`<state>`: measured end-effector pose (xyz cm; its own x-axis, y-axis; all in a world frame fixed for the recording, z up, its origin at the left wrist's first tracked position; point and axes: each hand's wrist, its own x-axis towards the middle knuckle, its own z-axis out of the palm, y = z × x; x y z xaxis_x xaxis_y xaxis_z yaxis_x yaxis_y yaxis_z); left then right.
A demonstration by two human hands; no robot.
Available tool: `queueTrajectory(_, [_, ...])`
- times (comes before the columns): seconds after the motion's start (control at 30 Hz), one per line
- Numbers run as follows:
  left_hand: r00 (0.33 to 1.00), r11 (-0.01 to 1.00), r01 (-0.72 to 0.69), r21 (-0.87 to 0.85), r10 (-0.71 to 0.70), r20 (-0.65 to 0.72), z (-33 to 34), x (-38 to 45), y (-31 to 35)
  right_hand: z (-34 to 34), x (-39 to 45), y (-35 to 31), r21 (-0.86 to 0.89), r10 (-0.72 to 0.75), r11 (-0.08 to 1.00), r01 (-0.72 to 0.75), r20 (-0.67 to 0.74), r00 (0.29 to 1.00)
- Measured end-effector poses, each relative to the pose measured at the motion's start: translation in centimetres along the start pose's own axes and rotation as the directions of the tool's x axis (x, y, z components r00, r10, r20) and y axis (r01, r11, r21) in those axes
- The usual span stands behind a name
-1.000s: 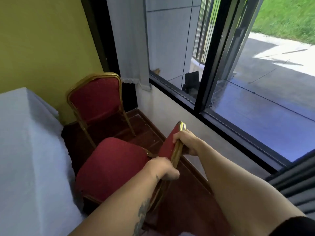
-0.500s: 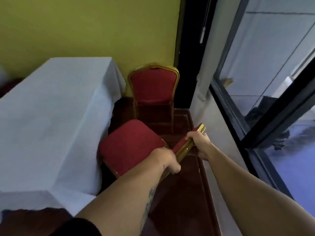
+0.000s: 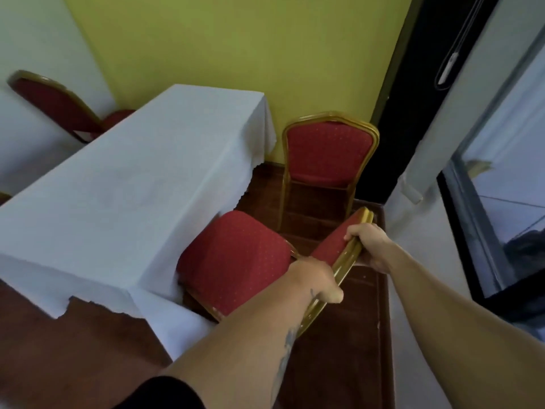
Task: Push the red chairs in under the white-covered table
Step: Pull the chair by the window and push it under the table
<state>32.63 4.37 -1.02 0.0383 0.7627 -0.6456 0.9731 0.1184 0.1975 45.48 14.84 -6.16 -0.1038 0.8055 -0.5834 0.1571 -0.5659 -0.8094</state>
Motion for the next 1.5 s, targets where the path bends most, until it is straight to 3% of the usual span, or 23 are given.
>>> queueTrajectory(0.17, [1.000,0.994,0.001,-0.109,-0.003,-0.024,0.3,0.1,-1.9,0.8,2.6,-1.7,-0.058,0.019,0.998,-0.019,0.000,1.000])
queueTrajectory(0.33, [0.992,0.930,0.123,-0.346,-0.125,0.017,2.6,-0.1,-4.2,2.0,4.8,-3.9,-0.071,0.011,0.997,-0.010,0.016,1.000])
queueTrajectory(0.87, [0.912,0.814,0.331,-0.478,-0.406,-0.060,-4.2,5.3,-2.0,3.6,11.4,-11.6,-0.117,-0.087,0.986,0.119,0.247,0.965])
queueTrajectory(1.5, [0.879,0.675,0.353,-0.648,-0.476,-0.017,-6.3,9.7,-7.6,10.9,17.1,-14.7,-0.228,-0.071,0.964,0.138,0.278,0.958])
